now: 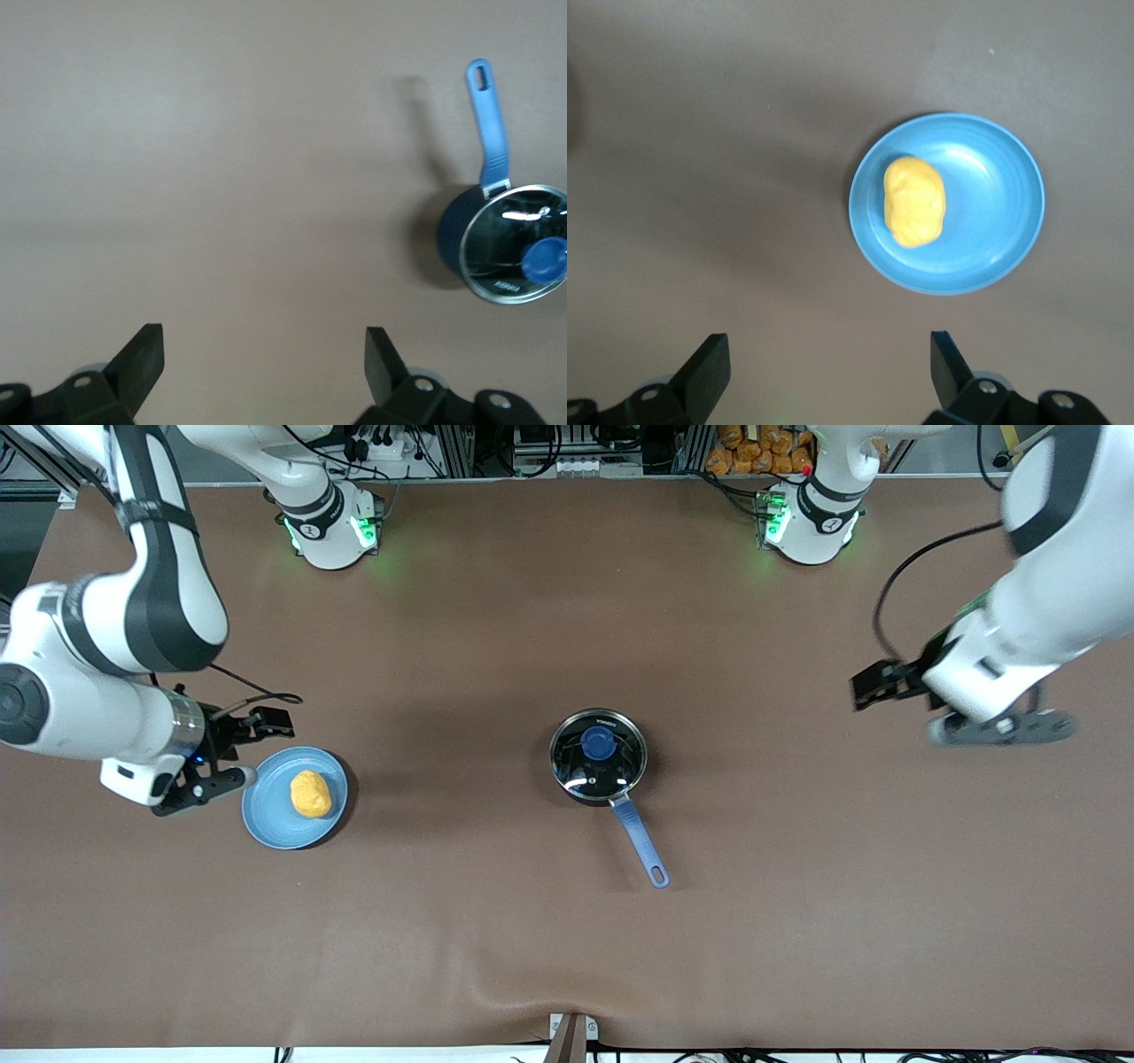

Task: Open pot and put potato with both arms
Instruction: 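Reach the right gripper to the potato while the left gripper approaches the pot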

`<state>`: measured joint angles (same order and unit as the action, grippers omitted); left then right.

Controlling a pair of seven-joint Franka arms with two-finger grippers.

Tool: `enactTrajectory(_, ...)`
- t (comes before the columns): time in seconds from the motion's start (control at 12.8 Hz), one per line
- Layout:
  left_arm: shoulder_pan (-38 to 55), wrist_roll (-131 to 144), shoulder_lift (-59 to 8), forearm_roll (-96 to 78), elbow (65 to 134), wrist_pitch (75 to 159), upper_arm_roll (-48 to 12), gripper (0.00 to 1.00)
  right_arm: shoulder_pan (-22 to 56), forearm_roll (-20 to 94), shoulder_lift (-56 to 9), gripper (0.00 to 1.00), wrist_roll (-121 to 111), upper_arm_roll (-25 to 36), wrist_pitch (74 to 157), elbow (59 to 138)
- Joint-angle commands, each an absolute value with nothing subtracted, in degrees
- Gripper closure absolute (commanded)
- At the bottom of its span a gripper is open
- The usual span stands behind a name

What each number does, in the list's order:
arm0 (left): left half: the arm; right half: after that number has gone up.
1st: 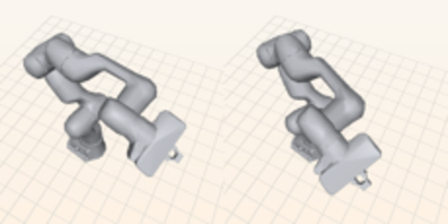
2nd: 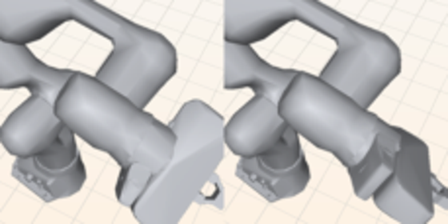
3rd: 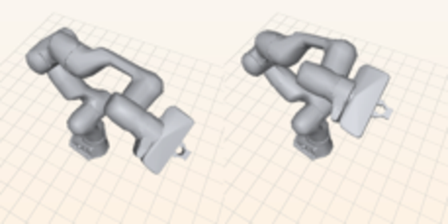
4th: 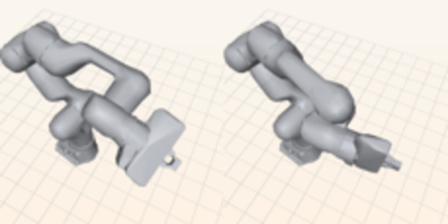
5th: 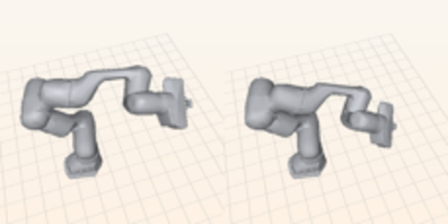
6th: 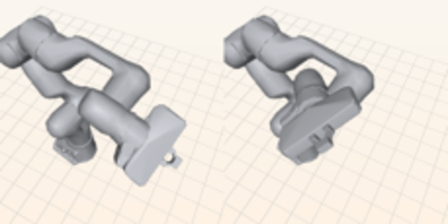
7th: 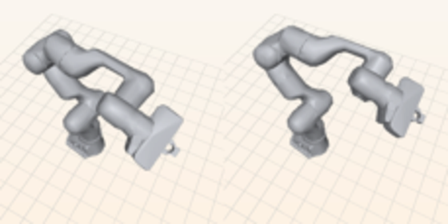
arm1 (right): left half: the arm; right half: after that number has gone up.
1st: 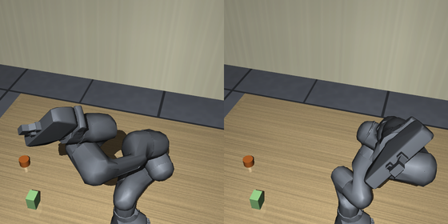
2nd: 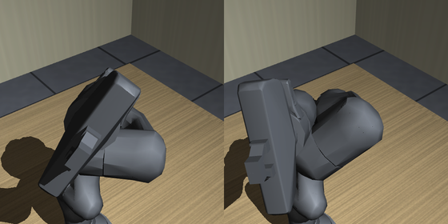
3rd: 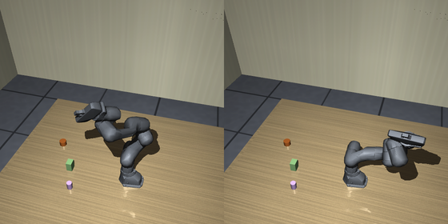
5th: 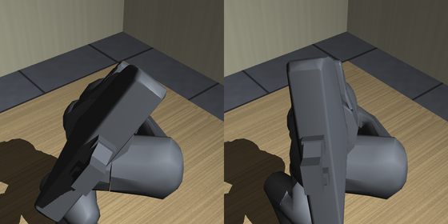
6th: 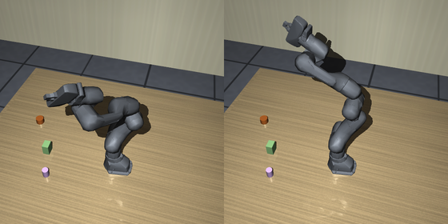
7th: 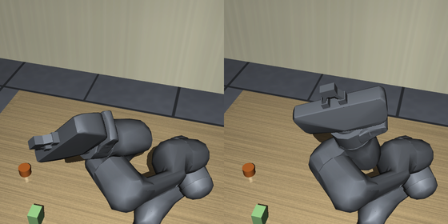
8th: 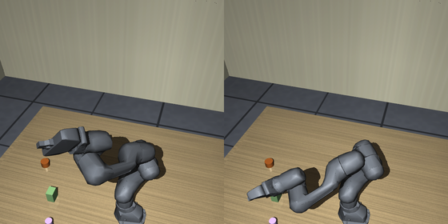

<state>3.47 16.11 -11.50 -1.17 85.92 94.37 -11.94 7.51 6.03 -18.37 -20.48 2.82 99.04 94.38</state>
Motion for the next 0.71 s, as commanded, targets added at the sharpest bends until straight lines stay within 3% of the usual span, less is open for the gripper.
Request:
enactTrajectory(0.0, 6.0, 23.2, -15.7, -2.0, 84.6, 98.0, -14.3, 0.0, 6.9, 7.0, -21.3, 0.0, -28.6, 3.1, 103.9, 95.3)
enactTrajectory(0.31, 10.4, 32.0, -19.2, -4.0, 85.2, 103.3, -14.7, 0.0, 7.0, 7.0, -23.2, 0.0, -33.8, 3.1, 117.0, 103.7)
enactTrajectory(0.47, 13.0, 37.1, -21.5, -3.8, 85.5, 106.2, -14.7, 0.0, 5.6, 7.0, -26.7, 0.0, -37.3, 3.1, 119.3, 104.1)
enactTrajectory(0.63, 16.2, 42.0, -20.8, -3.8, 91.6, 113.2, -14.7, 0.0, 4.9, 7.2, -29.4, 0.0, -38.8, 3.1, 121.4, 104.1)
